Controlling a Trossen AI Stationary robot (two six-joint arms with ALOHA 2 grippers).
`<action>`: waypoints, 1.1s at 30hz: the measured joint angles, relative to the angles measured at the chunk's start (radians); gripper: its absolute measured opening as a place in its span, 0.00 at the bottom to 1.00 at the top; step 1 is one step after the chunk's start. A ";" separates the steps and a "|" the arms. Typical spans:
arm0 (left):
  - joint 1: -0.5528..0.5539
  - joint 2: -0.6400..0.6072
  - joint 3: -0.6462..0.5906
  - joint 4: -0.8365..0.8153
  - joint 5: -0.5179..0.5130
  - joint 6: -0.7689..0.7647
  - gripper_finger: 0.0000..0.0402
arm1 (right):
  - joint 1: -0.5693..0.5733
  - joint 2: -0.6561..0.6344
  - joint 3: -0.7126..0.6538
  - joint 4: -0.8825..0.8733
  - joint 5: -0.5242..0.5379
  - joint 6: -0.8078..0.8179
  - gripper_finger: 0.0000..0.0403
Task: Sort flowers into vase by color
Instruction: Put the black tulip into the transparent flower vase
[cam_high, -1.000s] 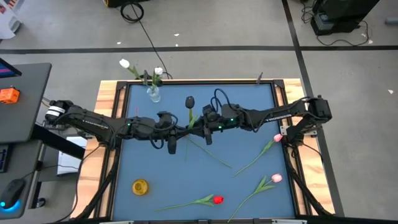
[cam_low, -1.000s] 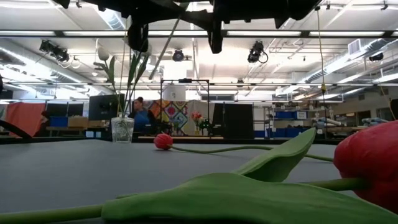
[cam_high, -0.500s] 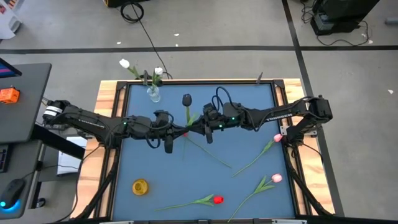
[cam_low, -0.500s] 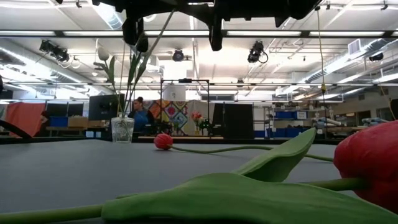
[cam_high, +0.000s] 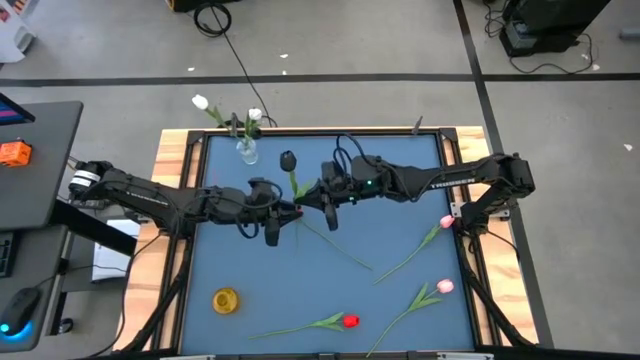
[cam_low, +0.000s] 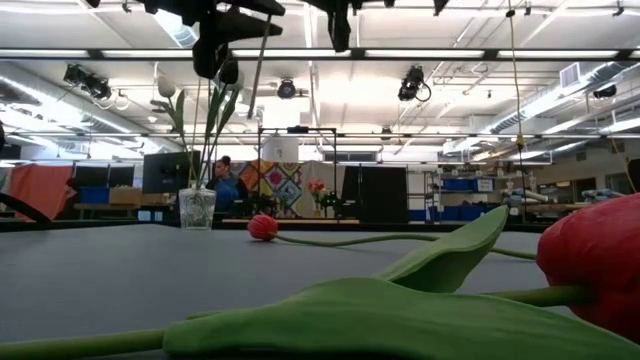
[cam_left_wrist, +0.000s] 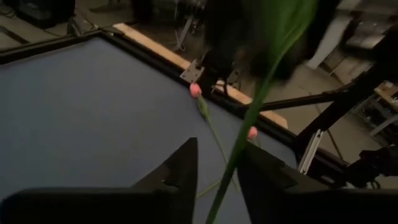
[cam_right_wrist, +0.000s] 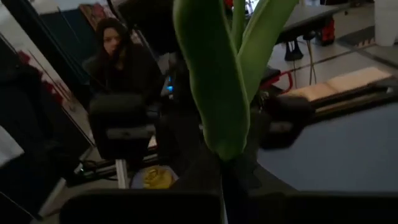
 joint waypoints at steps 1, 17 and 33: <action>0.000 0.000 0.000 -0.005 0.000 0.000 0.31 | 0.000 0.000 0.016 -0.019 0.003 -0.012 0.01; -0.039 0.000 0.000 0.003 0.000 0.011 0.12 | 0.020 0.000 0.144 -0.179 0.031 -0.202 0.02; -0.045 0.001 -0.001 0.042 0.038 0.013 0.02 | 0.036 -0.002 0.144 -0.165 0.066 -0.272 0.10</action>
